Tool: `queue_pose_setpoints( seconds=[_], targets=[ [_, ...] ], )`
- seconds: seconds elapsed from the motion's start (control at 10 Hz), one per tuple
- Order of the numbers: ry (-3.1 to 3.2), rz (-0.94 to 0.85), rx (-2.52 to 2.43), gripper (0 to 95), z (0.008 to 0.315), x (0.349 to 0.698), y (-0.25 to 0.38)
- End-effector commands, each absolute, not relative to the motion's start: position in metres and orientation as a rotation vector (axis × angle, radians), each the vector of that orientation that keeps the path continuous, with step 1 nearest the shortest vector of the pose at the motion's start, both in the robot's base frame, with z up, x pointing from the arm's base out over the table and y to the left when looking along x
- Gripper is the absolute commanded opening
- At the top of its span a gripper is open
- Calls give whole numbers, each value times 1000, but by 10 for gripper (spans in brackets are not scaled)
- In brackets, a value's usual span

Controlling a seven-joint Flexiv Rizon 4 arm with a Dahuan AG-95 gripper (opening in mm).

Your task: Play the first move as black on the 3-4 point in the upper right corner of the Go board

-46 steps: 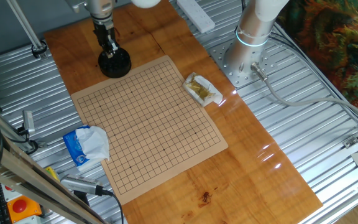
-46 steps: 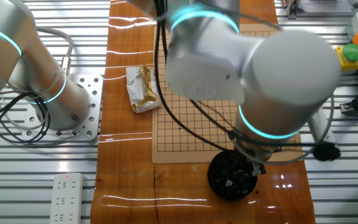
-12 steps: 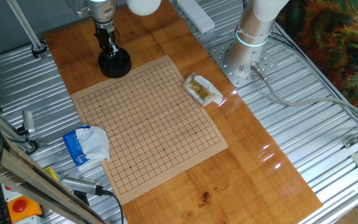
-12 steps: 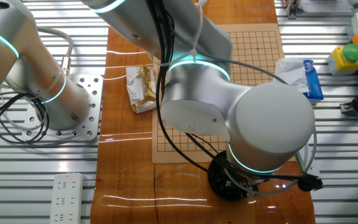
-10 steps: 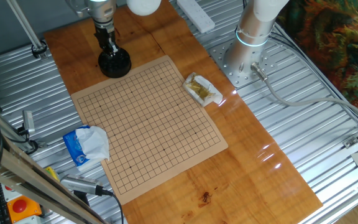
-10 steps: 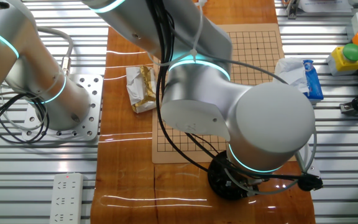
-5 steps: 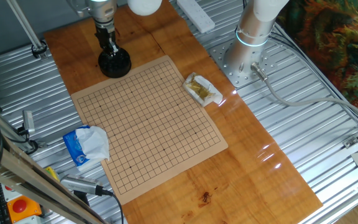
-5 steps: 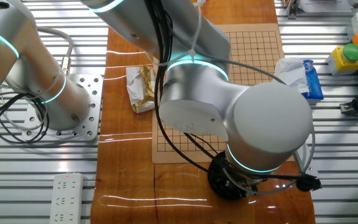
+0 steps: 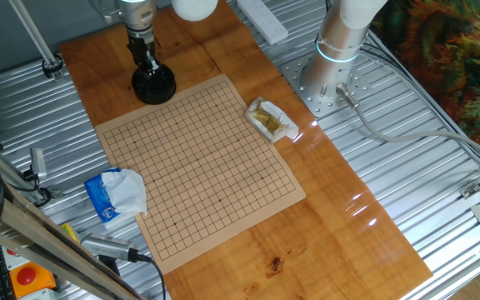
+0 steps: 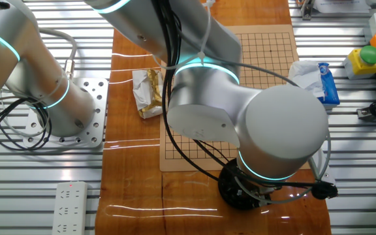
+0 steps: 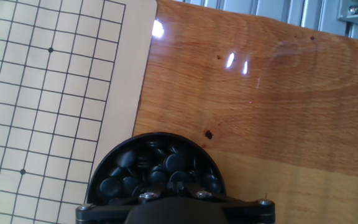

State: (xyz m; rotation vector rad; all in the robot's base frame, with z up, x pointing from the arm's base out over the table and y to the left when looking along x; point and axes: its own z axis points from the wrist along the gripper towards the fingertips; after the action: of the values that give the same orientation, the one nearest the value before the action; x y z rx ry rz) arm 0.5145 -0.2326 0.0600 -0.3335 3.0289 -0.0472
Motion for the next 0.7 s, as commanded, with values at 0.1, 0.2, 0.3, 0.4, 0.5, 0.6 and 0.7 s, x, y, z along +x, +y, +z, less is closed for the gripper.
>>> queue_pose_setpoints(
  seconds=[0.1,0.2,0.3,0.4,0.5,0.6,0.7],
  targets=[
    [3029,-22,-386,0,60,515,-232],
    [3031,-35,-411,0,60,515,-232],
    [3048,-58,-441,0,60,515,-232],
    [3072,-77,-443,0,60,515,-232],
    [3115,-99,-435,0,60,515,-232],
    [3140,-115,-412,0,60,515,-232],
    [3159,-121,-351,0,60,515,-232]
  ],
)
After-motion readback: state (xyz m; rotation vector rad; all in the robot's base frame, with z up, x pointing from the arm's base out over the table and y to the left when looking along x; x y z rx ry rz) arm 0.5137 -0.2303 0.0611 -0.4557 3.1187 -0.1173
